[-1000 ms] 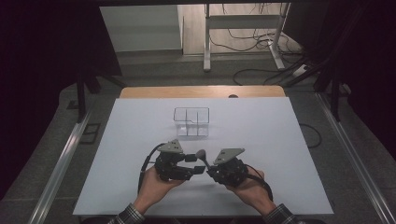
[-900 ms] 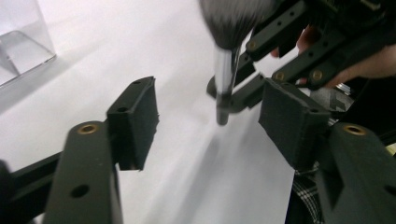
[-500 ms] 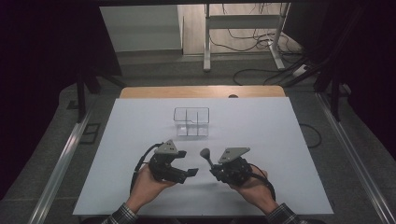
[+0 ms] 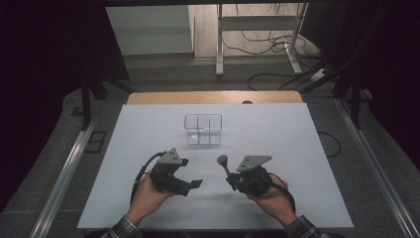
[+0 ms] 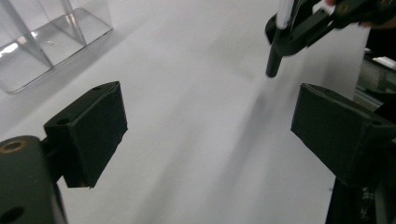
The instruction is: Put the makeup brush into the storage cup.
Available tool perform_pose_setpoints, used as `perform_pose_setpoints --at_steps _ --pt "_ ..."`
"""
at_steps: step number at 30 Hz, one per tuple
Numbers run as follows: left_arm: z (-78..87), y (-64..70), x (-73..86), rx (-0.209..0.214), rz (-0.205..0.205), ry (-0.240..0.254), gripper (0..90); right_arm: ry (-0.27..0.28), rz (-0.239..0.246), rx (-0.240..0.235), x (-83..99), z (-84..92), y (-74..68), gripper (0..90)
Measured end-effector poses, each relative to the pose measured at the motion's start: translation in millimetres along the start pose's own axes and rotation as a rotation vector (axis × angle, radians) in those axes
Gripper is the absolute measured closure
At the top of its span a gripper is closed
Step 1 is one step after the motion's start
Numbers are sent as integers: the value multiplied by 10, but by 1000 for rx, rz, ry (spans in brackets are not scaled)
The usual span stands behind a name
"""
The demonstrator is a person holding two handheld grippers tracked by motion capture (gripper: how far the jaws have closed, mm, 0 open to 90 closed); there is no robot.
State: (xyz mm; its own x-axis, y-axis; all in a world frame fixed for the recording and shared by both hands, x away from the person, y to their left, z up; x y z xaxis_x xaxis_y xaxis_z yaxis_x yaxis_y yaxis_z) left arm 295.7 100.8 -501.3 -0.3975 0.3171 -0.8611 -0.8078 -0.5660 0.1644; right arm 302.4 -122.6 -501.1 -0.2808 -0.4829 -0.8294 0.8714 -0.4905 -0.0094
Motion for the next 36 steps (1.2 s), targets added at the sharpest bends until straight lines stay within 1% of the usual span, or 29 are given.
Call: perform_pose_setpoints --at_steps 4,5,9,15,16,19,22,23,28,31,34,36 --pt "17 -21 36 -13 -5 -4 94 23 -33 0 -8 24 30 786" --pt "22 -30 48 -17 -12 -11 91 25 -37 0 -8 30 37 786" --pt "34 -56 112 -51 -41 -37 75 31 -49 6 -2 54 65 786" --pt "66 -78 168 -76 -54 -49 52 41 -63 10 1 81 98 786" --pt "76 -83 178 -80 -54 -50 48 50 -61 3 -2 85 99 786" --pt "95 -95 211 -84 -44 -46 38 62 -46 -9 -12 101 90 786" --pt "116 -105 243 -90 -38 -44 32 61 -34 -4 -15 105 86 786" --pt "129 -113 253 -93 -43 -46 30 60 -35 -2 -13 104 88 786" --pt "194 -145 311 -108 -37 -33 23 72 -51 5 -27 116 114 786" --pt "235 -163 342 -106 -20 -21 19 83 -49 6 -42 126 130 786" --pt "279 -178 370 -98 6 -8 19 89 -53 7 -53 122 147 786" --pt "301 -189 385 -106 10 -8 17 93 -51 13 -64 118 159 786"
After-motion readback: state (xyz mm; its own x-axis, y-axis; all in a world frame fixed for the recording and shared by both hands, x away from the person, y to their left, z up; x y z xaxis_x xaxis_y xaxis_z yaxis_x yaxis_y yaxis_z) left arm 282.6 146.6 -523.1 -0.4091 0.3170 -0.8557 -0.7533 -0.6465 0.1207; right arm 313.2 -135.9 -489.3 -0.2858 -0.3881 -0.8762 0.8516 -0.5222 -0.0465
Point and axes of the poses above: each handheld gripper's, and its own axes: z roughly backward along the jaws, x roughly out of its underside, y roughly to its right, the point moved 5 cm from there along -z, roughly forward along the jaws, and after that the axes turned 11 degrees about y, right-handed, at the moved point
